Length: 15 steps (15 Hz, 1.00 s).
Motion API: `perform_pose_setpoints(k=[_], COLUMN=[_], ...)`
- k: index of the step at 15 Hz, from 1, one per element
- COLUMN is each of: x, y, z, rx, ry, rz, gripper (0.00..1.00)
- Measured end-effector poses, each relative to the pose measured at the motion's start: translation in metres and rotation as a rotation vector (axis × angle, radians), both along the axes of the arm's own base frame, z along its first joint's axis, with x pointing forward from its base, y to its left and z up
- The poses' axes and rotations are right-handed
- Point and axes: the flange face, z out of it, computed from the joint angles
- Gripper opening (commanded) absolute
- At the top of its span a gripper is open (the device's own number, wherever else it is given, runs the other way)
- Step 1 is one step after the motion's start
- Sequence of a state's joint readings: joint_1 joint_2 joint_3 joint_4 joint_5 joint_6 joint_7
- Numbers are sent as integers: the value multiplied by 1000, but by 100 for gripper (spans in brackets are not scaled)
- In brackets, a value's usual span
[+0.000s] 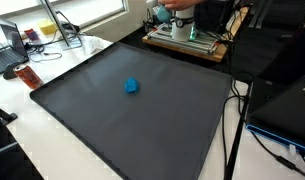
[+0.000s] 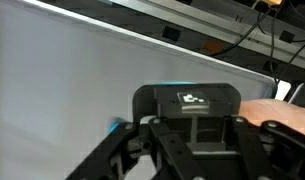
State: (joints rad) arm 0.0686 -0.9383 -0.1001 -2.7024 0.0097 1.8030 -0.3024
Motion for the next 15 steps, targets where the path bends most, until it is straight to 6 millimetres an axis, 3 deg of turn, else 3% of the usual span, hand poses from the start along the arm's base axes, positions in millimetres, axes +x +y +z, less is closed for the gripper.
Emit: perform_pose_setpoints(k=[7, 11, 15], x=[0, 15, 43], y=[4, 38, 77], z=[1, 21, 41], rx=[-5, -42, -56], ry=[10, -2, -9], rz=[-9, -71, -166], gripper=[22, 22, 22])
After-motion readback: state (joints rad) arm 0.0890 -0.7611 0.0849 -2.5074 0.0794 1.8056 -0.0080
